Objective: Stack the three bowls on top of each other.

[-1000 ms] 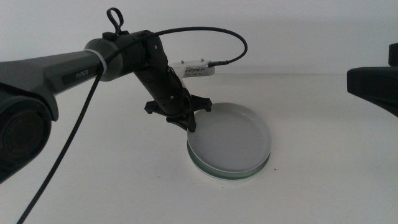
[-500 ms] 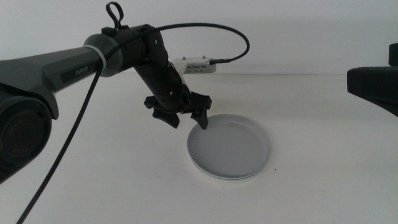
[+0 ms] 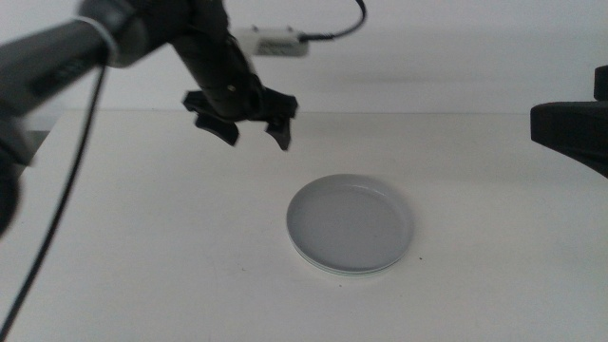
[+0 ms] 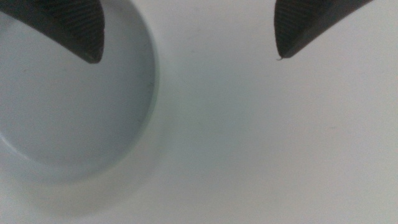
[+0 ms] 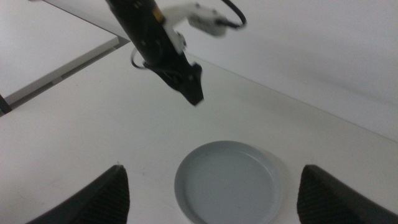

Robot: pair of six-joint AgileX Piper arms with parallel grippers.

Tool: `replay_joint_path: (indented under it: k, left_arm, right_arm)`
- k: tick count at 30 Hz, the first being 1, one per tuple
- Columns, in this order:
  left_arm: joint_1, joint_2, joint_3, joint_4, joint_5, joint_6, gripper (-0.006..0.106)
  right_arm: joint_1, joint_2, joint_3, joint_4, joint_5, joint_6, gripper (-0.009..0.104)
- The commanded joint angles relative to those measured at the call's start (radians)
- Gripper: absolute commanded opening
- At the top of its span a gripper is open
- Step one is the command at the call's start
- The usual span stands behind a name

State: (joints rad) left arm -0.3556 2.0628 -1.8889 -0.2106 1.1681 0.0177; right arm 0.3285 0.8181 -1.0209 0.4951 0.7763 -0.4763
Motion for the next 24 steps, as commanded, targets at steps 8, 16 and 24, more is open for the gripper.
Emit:
replay_joint_path:
  k: [8,16,24]
  left_arm:
    - [0.116,-0.281,0.270,0.012,-0.183,-0.018,0.094]
    - [0.240,-0.525,0.534,-0.024,-0.354,0.049,0.094]
    - [0.305,-0.746,0.715,-0.096,-0.494,0.165,0.094]
  right_arm:
    - [0.000,-0.004,0.004,0.015,-0.162,0.031,0.093]
    - [0.000,0.068,0.000,-0.050,-0.291,0.193,0.093]
    - [-0.126,0.250,-0.057,-0.149,-0.301,0.338,0.093]
